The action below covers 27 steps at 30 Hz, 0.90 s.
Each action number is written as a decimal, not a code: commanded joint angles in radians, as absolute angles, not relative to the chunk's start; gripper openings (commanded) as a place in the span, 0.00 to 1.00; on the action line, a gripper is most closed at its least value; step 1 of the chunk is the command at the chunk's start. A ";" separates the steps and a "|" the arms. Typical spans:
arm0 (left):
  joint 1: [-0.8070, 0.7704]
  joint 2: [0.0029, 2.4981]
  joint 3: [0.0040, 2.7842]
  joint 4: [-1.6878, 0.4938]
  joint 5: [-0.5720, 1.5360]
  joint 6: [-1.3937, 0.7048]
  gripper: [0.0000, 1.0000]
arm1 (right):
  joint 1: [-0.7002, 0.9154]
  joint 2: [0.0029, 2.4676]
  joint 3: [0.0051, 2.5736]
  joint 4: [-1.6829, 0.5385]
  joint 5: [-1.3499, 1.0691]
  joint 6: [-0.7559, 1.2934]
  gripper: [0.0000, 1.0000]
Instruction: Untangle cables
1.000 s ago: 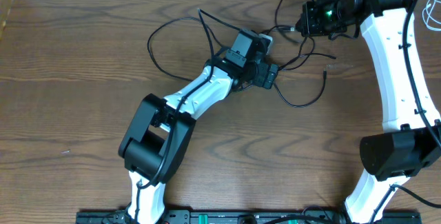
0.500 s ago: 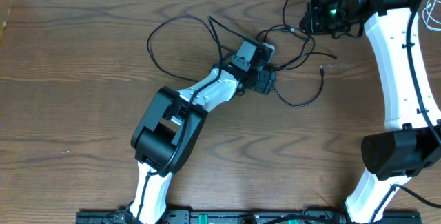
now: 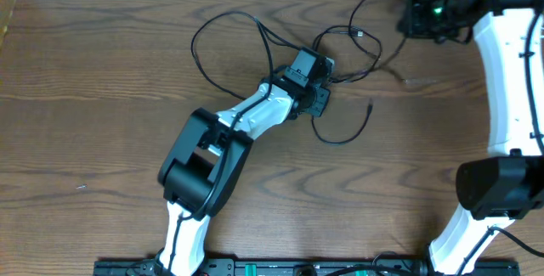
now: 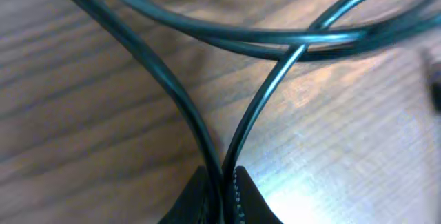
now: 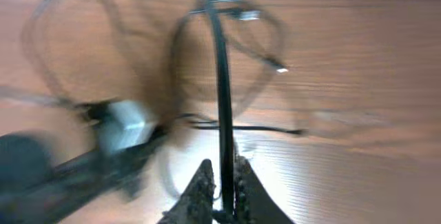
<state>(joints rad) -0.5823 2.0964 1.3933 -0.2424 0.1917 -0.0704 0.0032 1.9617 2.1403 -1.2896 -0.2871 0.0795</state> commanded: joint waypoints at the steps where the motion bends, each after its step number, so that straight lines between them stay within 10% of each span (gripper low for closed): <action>1: -0.564 1.913 1.399 -0.300 0.164 -0.064 0.08 | -0.046 1.978 2.146 -1.291 -0.121 0.109 0.20; 5: -0.554 1.770 1.399 -0.353 0.167 -0.055 0.08 | -0.069 1.983 2.144 -1.295 -0.134 0.099 0.65; 10: -0.553 1.629 1.399 -0.342 0.167 -0.038 0.07 | -0.061 1.982 2.144 -1.295 -0.290 -0.058 0.85; 27: -0.466 1.520 1.446 -0.252 0.167 -0.052 0.08 | -0.004 1.983 2.112 -1.313 -0.474 -0.127 0.90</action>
<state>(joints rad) -0.4961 1.5684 1.3899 -0.2646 0.1768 -0.0517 -0.0299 1.9759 2.1353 -1.3125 -0.4416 -0.1291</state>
